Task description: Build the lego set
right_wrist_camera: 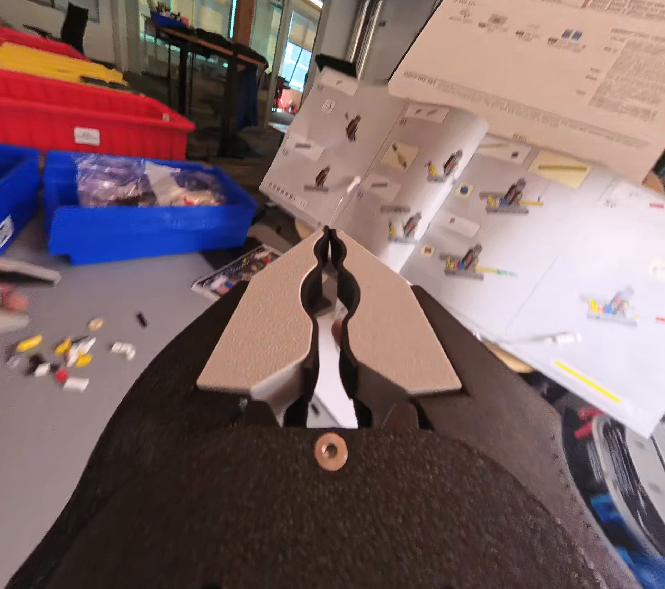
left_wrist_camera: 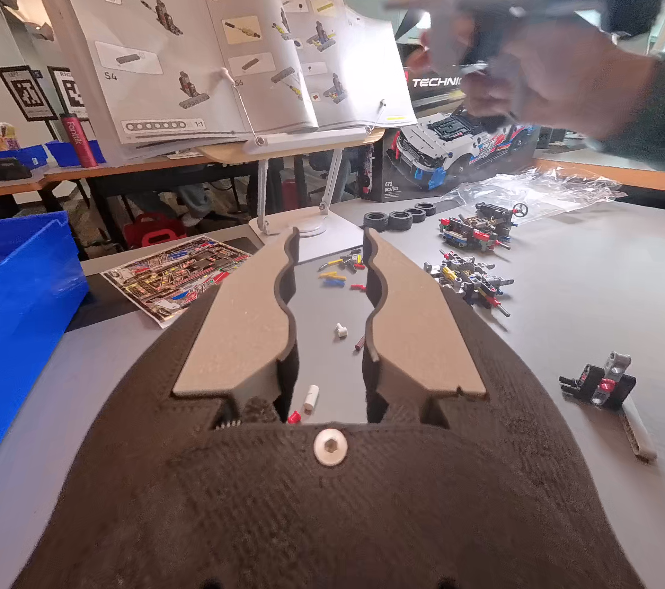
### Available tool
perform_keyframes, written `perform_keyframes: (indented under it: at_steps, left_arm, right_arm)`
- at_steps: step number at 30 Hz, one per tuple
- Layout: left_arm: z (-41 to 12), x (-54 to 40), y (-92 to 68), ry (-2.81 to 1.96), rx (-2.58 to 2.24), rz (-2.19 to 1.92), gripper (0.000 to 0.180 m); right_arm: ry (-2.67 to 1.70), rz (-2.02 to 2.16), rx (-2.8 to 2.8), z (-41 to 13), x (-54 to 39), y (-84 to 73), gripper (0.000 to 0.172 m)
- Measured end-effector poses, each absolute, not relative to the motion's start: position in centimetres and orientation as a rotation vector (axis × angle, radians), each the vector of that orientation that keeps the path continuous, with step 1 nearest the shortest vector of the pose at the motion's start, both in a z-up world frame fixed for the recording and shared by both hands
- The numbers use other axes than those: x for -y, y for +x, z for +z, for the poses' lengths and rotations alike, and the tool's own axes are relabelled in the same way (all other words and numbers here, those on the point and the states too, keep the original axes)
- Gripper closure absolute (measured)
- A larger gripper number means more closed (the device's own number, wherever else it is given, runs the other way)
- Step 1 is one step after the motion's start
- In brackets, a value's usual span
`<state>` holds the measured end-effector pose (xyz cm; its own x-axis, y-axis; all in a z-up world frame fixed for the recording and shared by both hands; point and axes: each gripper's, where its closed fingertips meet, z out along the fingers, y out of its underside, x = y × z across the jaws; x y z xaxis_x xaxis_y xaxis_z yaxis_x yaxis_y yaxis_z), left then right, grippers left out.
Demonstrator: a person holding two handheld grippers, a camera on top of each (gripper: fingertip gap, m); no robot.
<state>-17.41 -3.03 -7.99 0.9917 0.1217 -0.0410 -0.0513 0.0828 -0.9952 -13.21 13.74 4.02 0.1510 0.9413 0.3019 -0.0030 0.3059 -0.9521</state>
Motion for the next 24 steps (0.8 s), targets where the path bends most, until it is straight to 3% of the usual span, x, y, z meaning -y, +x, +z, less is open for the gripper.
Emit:
perform_keyframes:
  at_steps: [9, 20, 24]
  left_arm:
    - [-6.7, 4.5, -19.0, -1.464, 0.038, 0.207, 0.139]
    - [-8.1, 5.7, -20.7, -1.520, 0.089, 0.176, 0.133]
    - [-9.5, 4.8, -19.9, -1.568, 0.050, 0.178, 0.134]
  right_arm:
    - [-1.224, 0.801, 1.342, -9.6, -10.3, 1.5, 0.166]
    - [-1.327, 1.029, 1.213, -12.3, -10.0, 3.2, 0.157]
    - [-1.315, 0.990, 1.491, -13.7, -8.3, 0.8, 0.171]
